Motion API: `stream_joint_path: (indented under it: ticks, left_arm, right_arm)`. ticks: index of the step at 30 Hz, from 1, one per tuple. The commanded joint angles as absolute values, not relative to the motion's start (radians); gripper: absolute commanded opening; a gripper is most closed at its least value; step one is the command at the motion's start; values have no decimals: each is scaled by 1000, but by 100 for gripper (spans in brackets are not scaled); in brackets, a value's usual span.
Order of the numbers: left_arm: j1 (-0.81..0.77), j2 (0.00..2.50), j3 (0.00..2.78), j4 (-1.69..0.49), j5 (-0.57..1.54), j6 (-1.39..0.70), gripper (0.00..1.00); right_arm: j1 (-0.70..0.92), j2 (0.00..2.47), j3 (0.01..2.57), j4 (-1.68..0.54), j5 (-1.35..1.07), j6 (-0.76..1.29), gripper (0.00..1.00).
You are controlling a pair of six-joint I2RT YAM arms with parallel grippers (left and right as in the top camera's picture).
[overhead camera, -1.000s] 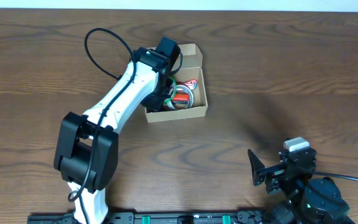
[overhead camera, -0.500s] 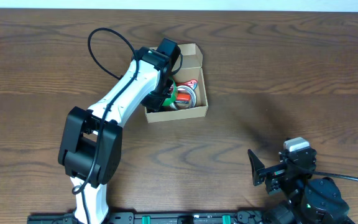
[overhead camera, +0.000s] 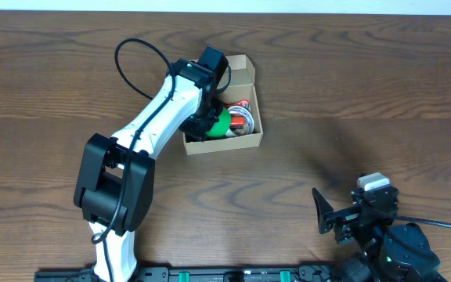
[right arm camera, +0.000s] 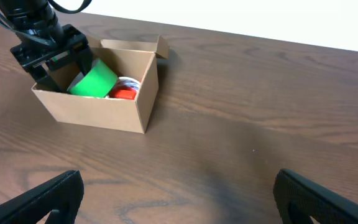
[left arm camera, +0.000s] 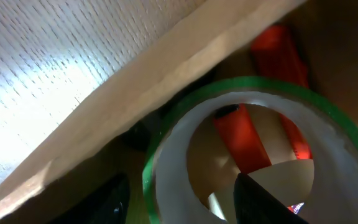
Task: Pack container
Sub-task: 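Carry the green tape roll with the left gripper into the box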
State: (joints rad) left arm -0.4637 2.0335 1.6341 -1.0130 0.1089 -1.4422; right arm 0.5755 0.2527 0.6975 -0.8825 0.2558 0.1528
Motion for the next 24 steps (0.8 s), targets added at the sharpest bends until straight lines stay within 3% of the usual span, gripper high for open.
stream_joint_path:
  ticks: [1, 24]
  left_arm:
    - [-462, 2021, 1654, -1014, 124, -1435, 55]
    - [-501, 1877, 1711, -1020, 106, -1270, 57]
  right_arm:
    - [581, 247, 697, -884, 262, 164, 99]
    - [581, 247, 697, -884, 262, 164, 99]
